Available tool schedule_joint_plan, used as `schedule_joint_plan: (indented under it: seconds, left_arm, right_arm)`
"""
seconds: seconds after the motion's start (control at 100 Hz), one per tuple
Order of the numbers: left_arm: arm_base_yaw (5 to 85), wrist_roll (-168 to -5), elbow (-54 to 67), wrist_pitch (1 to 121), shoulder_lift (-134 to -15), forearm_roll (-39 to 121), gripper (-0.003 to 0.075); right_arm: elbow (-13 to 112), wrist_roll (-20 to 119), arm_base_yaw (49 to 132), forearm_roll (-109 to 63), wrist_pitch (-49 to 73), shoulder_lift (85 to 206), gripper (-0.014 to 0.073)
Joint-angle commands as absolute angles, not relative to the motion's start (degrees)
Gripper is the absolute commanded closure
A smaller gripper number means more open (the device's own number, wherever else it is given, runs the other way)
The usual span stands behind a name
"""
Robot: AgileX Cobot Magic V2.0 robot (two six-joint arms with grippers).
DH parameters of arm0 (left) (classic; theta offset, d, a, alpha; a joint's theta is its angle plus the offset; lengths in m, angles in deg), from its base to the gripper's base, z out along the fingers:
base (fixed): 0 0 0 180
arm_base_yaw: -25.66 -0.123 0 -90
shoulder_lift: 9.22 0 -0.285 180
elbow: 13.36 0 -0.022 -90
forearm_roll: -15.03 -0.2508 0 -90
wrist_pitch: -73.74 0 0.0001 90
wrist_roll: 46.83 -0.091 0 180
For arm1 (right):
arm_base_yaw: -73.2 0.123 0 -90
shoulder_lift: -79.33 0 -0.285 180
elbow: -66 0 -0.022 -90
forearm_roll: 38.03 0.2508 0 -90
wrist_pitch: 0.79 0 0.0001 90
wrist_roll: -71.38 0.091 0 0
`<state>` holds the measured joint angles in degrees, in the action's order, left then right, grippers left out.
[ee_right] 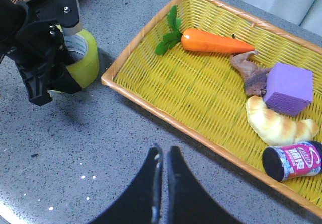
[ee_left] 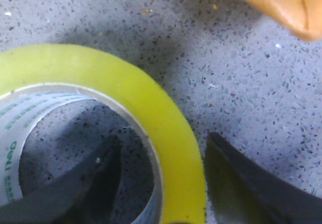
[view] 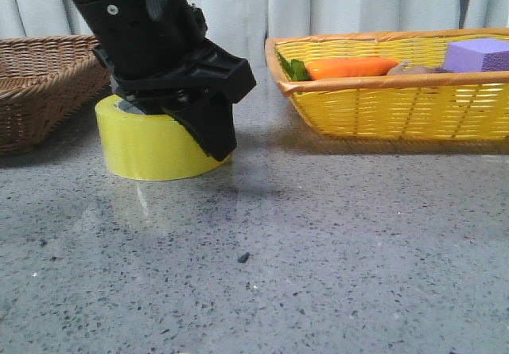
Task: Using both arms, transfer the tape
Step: 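Lower the left gripper onto the tape roll and grasp it, then lift the tape roll with the left gripper into the brown basket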
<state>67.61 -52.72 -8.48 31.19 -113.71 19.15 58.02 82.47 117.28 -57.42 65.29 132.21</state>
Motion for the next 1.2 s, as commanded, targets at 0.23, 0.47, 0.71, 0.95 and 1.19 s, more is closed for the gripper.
schedule_joint_plan:
  seconds: [0.23,0.47,0.71,0.95,1.19]
  left_arm:
    - [67.8,-52.7,-10.4,33.2,-111.6,20.0,0.0611]
    - [67.8,-52.7,-15.5,29.6,-111.6,19.8,0.065]
    - [67.7,-52.7,-25.8,21.6,-111.6,14.4,0.065]
    - [62.2,-52.7,-34.8,16.8,-110.2,12.3,0.065]
    - [51.1,-52.7,-35.1,14.7,-105.6,12.3,0.065]
  right_arm:
    - [59.2,82.5,117.1,-59.7,61.3,131.9,0.0666]
    - [59.2,82.5,117.1,-59.8,61.3,131.9,0.0666]
    - [59.2,82.5,117.1,-60.0,61.3,131.9,0.0666]
    - [59.2,82.5,117.1,-60.1,61.1,131.9,0.0666]
    - [59.2,82.5,117.1,-60.1,60.5,131.9,0.0666]
